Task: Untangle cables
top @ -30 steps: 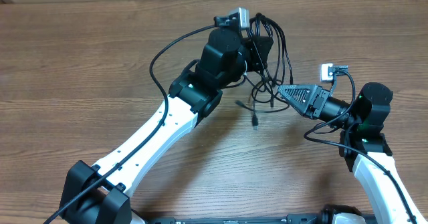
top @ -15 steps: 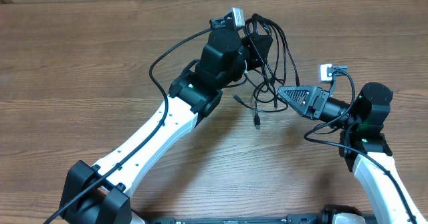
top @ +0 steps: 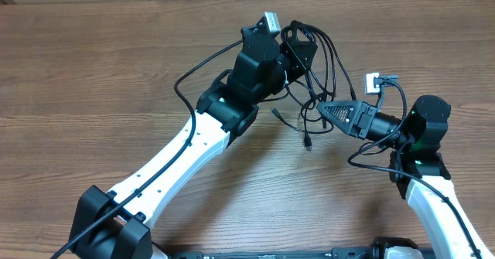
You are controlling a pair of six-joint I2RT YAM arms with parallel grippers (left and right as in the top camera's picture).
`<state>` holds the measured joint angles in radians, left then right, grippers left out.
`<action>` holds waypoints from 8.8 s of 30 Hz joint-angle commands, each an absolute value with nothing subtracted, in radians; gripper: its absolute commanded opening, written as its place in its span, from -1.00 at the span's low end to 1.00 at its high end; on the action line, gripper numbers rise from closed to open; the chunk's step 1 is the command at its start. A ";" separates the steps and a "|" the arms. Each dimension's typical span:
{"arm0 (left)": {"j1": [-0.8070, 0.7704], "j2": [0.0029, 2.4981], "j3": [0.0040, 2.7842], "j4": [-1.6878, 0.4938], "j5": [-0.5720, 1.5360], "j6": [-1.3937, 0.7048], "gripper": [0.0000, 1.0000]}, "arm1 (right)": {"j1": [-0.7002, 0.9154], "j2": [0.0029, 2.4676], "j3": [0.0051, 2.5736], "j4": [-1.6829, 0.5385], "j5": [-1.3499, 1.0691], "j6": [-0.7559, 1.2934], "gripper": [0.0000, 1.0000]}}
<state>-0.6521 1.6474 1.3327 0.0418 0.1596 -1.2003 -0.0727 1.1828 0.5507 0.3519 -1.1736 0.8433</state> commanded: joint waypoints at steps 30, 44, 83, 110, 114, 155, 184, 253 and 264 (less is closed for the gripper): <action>-0.424 1.617 1.345 -0.582 -0.190 -1.216 -0.92 | -0.062 1.180 0.562 0.221 -0.976 0.843 -0.92; -0.376 1.617 1.345 -0.529 0.091 -0.888 -0.92 | -0.062 1.179 0.562 0.221 -0.977 0.848 0.62; -0.636 1.617 1.345 -0.286 0.281 -1.512 -0.92 | 0.182 1.180 0.562 -0.418 0.321 1.150 1.00; -0.530 1.614 1.345 -0.407 0.848 0.053 -0.92 | 0.050 1.144 0.564 -0.110 -0.552 0.501 1.00; -0.529 1.614 1.345 -0.490 0.859 0.199 -0.92 | 0.050 1.068 0.564 -0.108 -0.606 0.487 1.00; -0.440 1.613 1.351 -0.699 1.040 0.267 1.00 | 0.050 0.884 0.564 -0.131 -0.681 0.414 -0.92; -0.396 1.602 1.353 -0.587 1.267 0.082 -0.86 | 0.050 0.884 0.564 -0.080 -0.948 0.207 -0.92; -0.549 1.578 1.353 -0.100 1.048 -0.080 -0.92 | 0.049 0.949 0.563 -0.059 -0.589 1.119 -0.45; -0.559 1.578 1.353 -0.138 1.044 -0.075 -0.92 | 0.049 0.950 0.563 -0.027 -0.643 1.145 -0.02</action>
